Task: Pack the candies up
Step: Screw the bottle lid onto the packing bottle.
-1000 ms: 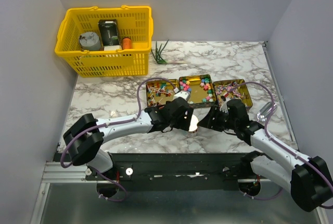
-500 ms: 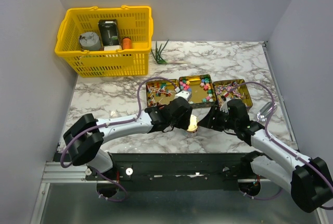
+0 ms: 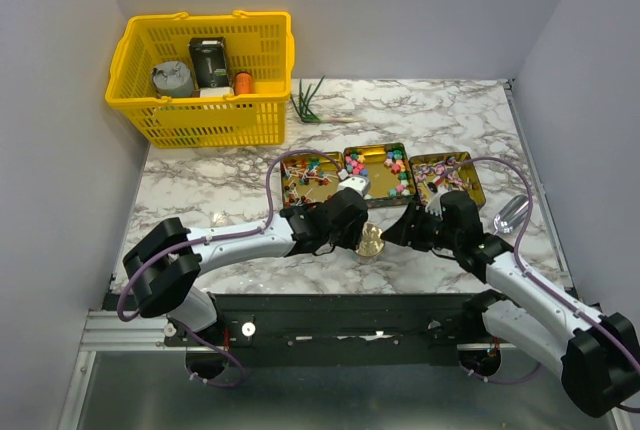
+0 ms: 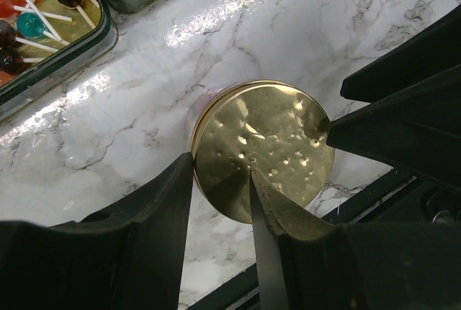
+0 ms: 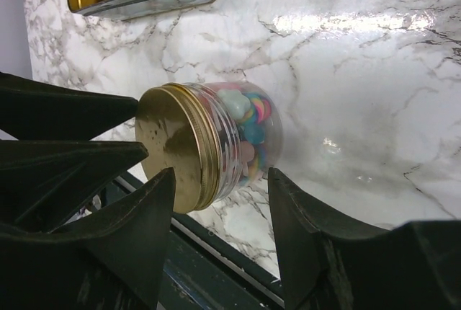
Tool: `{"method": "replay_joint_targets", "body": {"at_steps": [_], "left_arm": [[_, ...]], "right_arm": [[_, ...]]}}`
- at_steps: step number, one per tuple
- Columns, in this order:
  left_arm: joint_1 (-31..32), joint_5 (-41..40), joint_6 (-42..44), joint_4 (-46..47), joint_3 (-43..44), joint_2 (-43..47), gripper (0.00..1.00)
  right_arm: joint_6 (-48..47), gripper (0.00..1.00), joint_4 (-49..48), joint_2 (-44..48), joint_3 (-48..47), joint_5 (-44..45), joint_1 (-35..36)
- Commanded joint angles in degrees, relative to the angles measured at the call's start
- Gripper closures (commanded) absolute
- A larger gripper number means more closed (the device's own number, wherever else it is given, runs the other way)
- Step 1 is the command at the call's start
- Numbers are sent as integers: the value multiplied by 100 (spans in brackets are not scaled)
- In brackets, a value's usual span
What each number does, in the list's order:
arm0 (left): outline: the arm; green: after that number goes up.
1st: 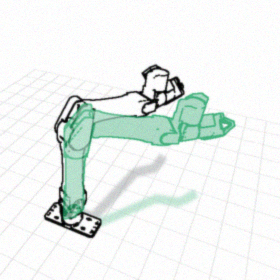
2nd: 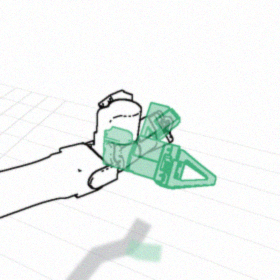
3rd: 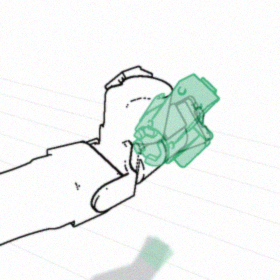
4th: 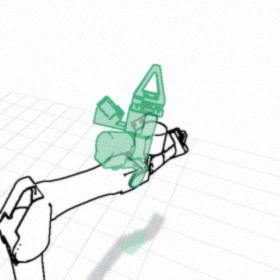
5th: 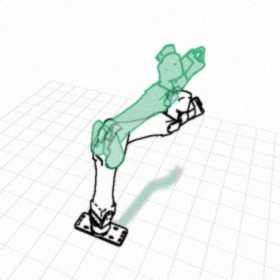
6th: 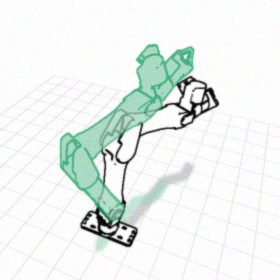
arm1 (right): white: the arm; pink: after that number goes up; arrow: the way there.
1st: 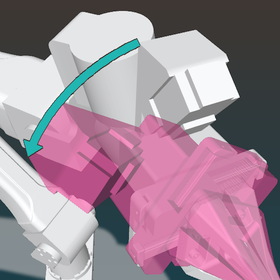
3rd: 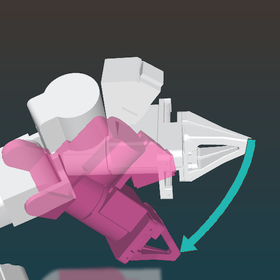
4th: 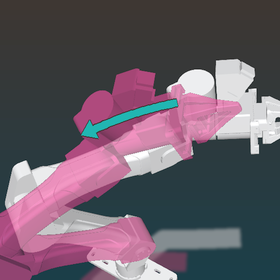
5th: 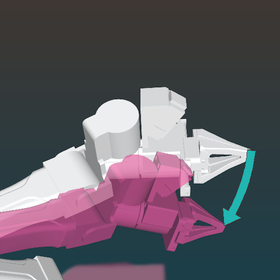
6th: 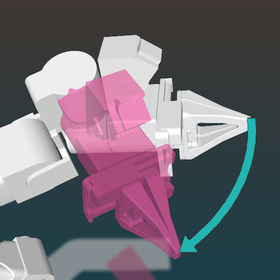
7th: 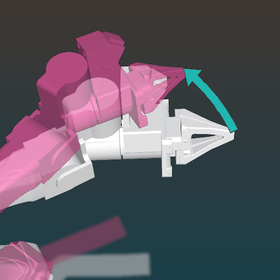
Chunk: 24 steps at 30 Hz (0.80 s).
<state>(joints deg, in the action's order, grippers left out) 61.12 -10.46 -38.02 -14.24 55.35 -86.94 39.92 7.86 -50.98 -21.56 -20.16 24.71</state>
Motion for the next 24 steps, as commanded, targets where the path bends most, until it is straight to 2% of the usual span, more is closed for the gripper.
{"method": "replay_joint_targets", "body": {"at_steps": [1,10,17,22,24], "left_arm": [[58,105,5,167,-16,-86,56],[110,61,5,106,37,-87,57],[119,-26,5,53,63,-87,57],[119,-88,-12,35,55,-131,57],[119,-114,-12,27,55,-157,57]], "right_arm": [[-72,39,190,123,-234,162,34],[-116,43,269,62,-155,223,43],[-178,55,243,-131,-59,311,43],[-222,57,190,-324,-59,276,43],[-230,62,155,-403,-50,276,43]]}}
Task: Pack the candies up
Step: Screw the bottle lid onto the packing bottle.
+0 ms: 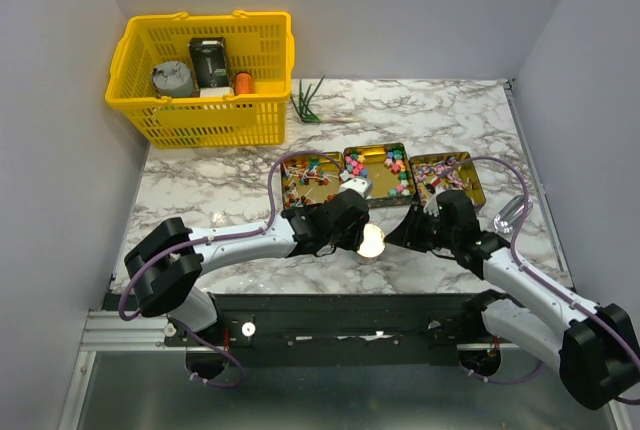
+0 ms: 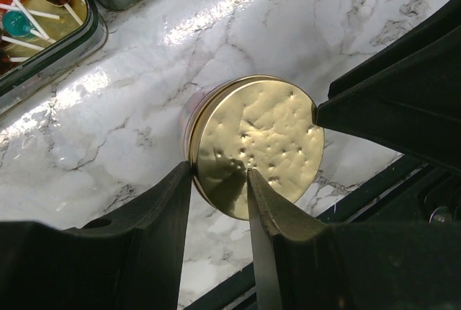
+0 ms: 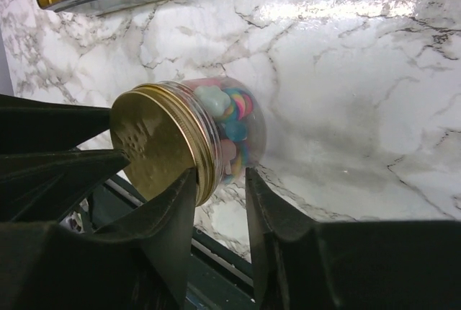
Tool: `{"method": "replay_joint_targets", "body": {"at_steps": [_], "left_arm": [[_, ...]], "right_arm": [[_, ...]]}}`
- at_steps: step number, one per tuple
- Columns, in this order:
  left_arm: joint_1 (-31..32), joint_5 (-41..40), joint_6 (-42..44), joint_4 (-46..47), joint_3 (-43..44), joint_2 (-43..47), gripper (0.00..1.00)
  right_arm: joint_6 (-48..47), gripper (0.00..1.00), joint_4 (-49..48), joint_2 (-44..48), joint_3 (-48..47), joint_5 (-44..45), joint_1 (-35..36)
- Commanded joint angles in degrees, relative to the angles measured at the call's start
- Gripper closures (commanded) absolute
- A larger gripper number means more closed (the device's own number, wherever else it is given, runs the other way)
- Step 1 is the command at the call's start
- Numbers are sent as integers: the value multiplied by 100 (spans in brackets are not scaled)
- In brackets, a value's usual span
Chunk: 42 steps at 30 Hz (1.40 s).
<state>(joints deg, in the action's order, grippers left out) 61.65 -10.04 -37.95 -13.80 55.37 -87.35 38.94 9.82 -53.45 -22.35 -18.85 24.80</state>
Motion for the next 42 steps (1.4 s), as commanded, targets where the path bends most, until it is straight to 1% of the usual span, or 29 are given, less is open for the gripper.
{"method": "replay_joint_targets", "body": {"at_steps": [1,11,15,19,23,29,33,38,42], "left_arm": [[67,-182,-19,-35,61,-115,57],[75,-604,-28,-202,26,-36,63],[75,-666,-89,-307,35,-168,67],[128,-753,-203,-395,8,-203,68],[198,-911,-212,-492,35,-308,70],[234,-938,-204,-474,44,-546,72],[251,-921,-221,-378,-18,-643,72],[260,-824,-239,-167,-114,-774,73],[260,-613,-239,219,-351,-871,76]], "right_arm": [[-132,62,-59,-183,29,145,34],[-246,63,-25,-192,-59,242,34],[-360,62,-33,-271,-138,84,34],[-562,62,-16,-350,-147,31,43],[-624,62,2,-350,-86,92,43],[-624,62,-7,-447,-50,198,52],[-572,72,-77,-535,55,233,52],[-563,74,-121,-596,178,259,60],[-589,75,-95,-509,213,277,60]]}}
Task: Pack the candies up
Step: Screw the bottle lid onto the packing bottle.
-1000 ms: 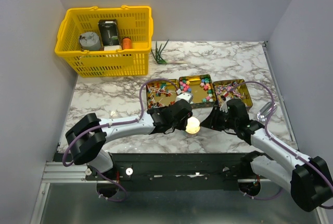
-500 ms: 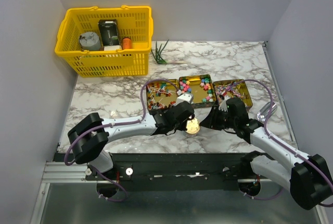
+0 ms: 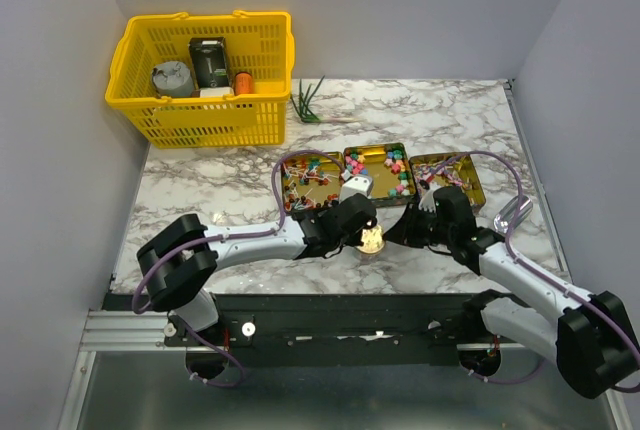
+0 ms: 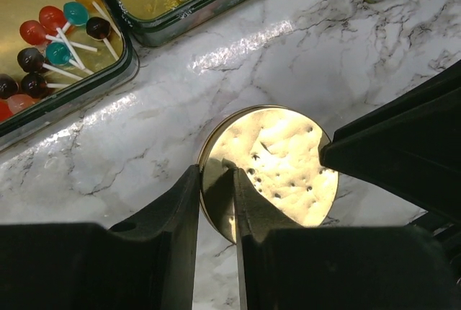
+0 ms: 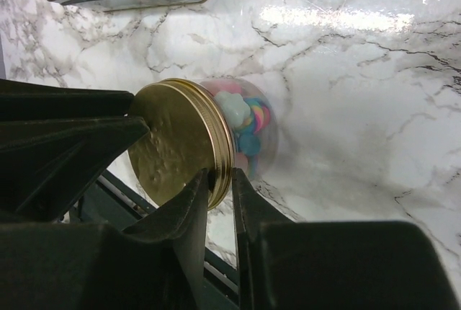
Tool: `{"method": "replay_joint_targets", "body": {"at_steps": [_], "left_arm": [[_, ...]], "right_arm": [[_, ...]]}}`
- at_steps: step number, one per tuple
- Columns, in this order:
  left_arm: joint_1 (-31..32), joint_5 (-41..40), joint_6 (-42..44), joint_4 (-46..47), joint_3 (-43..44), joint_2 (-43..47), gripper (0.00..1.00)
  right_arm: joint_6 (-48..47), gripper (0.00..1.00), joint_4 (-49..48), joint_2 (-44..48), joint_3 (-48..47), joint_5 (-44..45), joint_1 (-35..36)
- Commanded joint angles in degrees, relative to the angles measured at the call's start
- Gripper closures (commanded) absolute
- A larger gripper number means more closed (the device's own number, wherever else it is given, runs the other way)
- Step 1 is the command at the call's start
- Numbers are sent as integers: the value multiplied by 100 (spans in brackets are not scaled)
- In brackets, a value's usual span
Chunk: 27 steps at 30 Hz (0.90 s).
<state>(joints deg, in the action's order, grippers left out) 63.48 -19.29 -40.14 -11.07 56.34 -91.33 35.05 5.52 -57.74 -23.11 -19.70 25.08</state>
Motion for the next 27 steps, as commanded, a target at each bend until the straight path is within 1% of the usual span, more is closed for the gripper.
{"method": "replay_joint_targets", "body": {"at_steps": [1,8,11,12,14,15,17,20,21,23,24,26,27], "left_arm": [[76,416,-20,60,-457,-517,76],[76,812,15,562,-475,-720,77],[76,795,41,606,-439,-746,76],[76,691,50,589,-404,-729,74],[76,576,68,571,-404,-659,67],[76,436,85,571,-422,-545,59],[76,312,147,623,-465,-395,49],[76,92,287,965,-667,52,35],[76,66,340,1080,-816,324,30],[76,-40,445,1431,-983,606,25],[76,-92,480,1519,-1150,860,23],[76,-180,594,1713,-1291,1081,23],[76,-198,639,1757,-1422,1265,21]], "right_arm": [[-200,75,362,-45,299,388,23],[-332,75,1002,614,88,704,32],[-428,74,1222,728,-96,784,32],[-446,71,1250,729,-140,810,32],[-508,69,1337,711,-272,863,32],[-516,66,1364,711,-307,880,32],[-525,64,1408,737,-395,916,32],[-508,61,1469,825,-492,960,32],[-516,60,1487,843,-527,960,32],[-534,60,1540,852,-597,951,41],[-543,59,1557,852,-676,951,32],[-595,58,1601,825,-756,986,32],[-622,55,1610,808,-791,986,32]]}}
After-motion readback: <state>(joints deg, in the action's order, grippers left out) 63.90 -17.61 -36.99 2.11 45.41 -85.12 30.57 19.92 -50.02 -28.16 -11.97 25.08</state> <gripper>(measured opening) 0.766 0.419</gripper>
